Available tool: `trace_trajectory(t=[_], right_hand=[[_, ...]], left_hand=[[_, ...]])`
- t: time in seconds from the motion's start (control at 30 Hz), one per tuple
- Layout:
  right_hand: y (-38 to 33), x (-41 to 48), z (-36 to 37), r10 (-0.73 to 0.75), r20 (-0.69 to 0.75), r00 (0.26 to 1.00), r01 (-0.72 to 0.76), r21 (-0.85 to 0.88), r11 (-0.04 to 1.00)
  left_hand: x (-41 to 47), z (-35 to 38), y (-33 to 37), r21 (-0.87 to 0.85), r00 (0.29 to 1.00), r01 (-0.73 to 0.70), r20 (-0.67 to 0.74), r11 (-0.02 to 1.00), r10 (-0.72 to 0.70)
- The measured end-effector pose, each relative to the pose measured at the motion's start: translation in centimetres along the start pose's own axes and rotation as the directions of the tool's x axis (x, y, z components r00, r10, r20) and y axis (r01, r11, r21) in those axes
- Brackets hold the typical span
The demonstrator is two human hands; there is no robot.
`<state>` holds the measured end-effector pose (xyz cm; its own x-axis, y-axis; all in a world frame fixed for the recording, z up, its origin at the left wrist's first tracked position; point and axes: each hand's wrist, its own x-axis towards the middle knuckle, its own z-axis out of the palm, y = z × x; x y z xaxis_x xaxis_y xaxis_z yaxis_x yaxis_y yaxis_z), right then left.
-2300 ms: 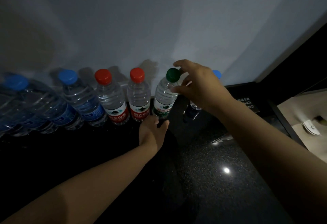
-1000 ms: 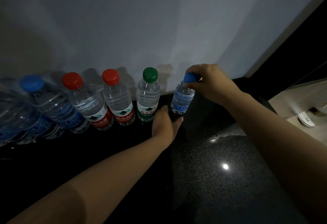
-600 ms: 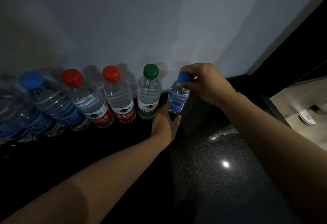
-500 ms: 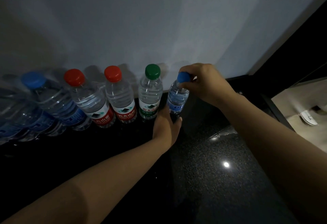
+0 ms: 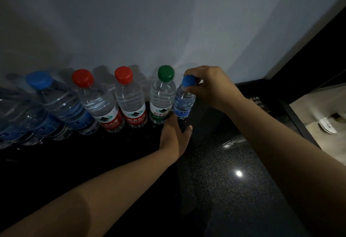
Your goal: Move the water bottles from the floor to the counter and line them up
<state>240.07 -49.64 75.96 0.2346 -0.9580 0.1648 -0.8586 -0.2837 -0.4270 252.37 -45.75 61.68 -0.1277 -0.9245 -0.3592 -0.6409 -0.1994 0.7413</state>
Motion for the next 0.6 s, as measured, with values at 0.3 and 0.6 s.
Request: trace_trajectory(t=[0.3,0.6], right_hand=[[0.0,0.2,0.0,0.003,0.026,1.000,-0.002,-0.030,1.000],[-0.1,-0.2,0.4,0.084,-0.005,0.996,-0.084,-0.011,0.996]], left_hand=[[-0.8,-0.8,0.7,-0.111,0.999,-0.033,-0.024,0.993,0.031],[-1.4,-2.1,1.5,-0.101,0.994,-0.102,-0.041,0.990,0.098]])
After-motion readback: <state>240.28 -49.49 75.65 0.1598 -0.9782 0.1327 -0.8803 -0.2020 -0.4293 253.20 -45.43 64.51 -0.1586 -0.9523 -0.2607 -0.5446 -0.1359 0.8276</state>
